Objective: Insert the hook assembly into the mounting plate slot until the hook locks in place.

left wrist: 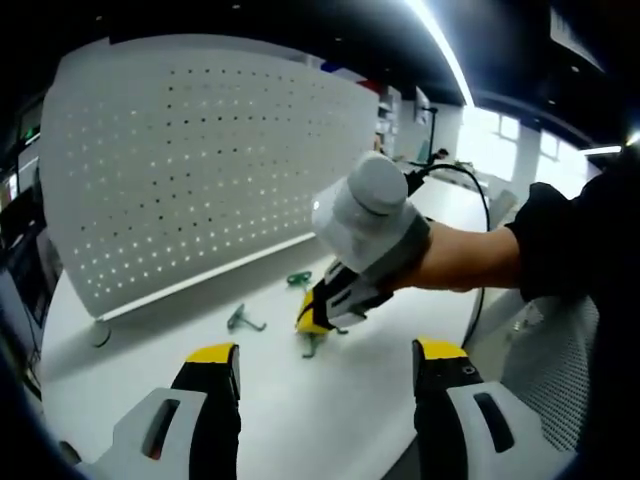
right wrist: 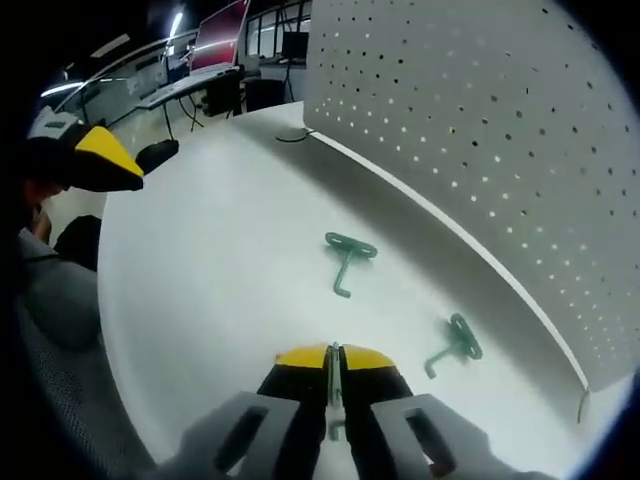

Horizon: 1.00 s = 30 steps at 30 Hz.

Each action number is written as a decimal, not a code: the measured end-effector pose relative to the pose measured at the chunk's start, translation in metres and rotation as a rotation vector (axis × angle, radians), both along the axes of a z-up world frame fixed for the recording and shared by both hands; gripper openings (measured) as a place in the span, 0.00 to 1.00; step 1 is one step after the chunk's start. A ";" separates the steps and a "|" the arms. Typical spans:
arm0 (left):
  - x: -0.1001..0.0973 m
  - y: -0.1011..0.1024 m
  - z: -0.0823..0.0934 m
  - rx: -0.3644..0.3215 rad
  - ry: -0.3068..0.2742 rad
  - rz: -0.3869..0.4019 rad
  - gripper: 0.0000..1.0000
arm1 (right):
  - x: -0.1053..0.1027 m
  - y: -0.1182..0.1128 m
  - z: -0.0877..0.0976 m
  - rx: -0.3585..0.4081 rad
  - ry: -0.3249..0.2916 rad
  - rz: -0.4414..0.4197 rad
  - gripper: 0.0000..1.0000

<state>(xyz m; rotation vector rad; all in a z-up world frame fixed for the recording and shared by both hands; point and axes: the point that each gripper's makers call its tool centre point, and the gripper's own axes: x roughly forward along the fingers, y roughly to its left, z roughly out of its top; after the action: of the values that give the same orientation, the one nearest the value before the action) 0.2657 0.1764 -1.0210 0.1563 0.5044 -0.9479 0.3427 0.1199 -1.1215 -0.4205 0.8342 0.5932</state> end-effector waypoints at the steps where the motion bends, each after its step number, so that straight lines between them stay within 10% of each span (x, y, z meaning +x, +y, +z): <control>1: 0.000 0.000 0.000 0.001 0.000 0.000 0.71 | 0.000 0.000 0.000 -0.001 -0.001 0.001 0.01; 10: 0.000 0.000 -0.002 0.009 0.002 -0.002 0.71 | -0.002 -0.003 0.004 0.032 0.008 -0.011 0.00; 30: 0.020 0.003 0.013 -0.003 -0.030 0.051 0.59 | -0.003 0.003 0.077 0.312 -0.111 -0.116 0.00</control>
<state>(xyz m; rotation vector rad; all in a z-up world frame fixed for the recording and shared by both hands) 0.2853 0.1791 -1.0076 0.1535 0.4772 -0.8950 0.3392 0.1230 -1.0444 -0.1183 0.6417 0.5759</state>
